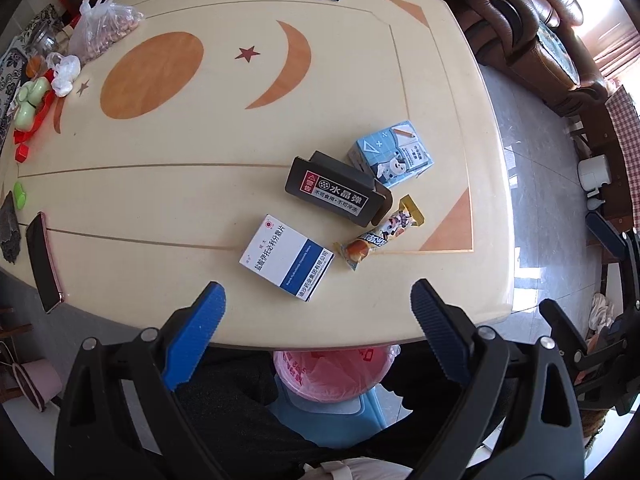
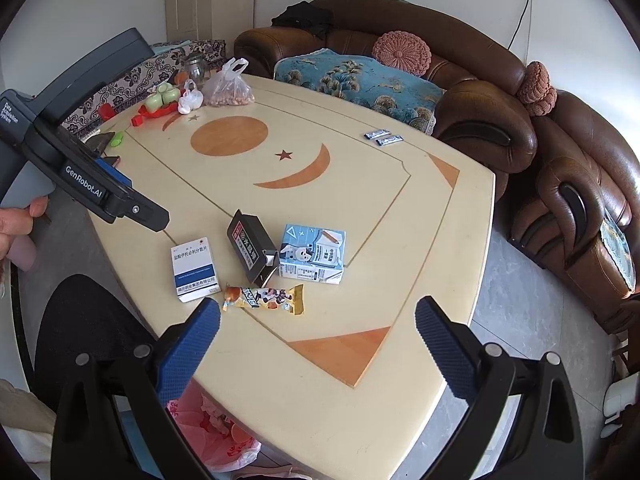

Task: Collect trash
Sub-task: 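Grasp the white-blue medicine box with the left tool while the right tool grasps the snack wrapper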

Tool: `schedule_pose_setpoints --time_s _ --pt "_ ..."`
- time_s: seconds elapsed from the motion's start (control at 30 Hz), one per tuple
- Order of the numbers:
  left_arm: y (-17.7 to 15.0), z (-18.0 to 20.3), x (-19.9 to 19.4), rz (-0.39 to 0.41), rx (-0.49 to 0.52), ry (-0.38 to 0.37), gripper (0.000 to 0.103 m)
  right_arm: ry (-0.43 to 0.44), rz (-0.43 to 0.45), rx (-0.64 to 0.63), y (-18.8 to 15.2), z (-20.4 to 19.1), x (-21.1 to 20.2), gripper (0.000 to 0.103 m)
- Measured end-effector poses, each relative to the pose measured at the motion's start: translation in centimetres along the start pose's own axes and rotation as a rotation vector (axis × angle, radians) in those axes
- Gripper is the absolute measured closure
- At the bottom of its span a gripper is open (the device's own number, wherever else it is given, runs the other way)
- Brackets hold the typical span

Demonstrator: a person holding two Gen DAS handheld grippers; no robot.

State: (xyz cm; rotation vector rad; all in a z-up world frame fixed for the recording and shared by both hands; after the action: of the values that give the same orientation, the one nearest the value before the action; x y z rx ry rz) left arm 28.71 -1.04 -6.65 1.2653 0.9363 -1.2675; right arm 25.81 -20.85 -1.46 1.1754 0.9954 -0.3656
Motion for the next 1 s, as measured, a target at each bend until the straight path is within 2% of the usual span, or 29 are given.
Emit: schedule_pose_setpoints --time_s 0.43,0.53,0.63,0.87,1.0 --pt "-0.2 -3.4 6.7 -0.125 -0.230 -0.044 0.012 0.143 -0.138 -0.162 -0.2 -3.0 6.8 0.007" --pt "-0.6 -4.0 8.3 -0.146 -0.308 -0.059 0.012 0.179 -0.177 -0.211 -0.5 -3.9 8.7 0.007" --pt "-0.8 -4.3 9.8 -0.165 -0.367 -0.095 0.012 0.201 -0.219 -0.257 -0.8 -4.6 10.6 0.007" --pt "-1.2 -5.7 13.0 -0.194 -0.492 -0.115 0.012 0.292 -0.309 -0.345 -1.6 -6.1 13.9 0.007" --pt "-1.3 -6.5 14.4 -0.202 -0.546 -0.115 0.012 0.312 -0.337 -0.405 -2.0 -7.1 15.5 0.007"
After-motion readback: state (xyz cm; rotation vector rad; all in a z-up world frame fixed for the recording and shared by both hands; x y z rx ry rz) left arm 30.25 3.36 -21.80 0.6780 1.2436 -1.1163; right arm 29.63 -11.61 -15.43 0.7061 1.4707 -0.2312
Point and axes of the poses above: each gripper's, at about its wrist camera, not at the fingertips, and x roughly the way its jaws point, z to its right, y to its top, the point moved 5 cm from there along x, roughly the way its jaws point, and after that the axes turned 5 degrees about x, right-handed, at the moved point
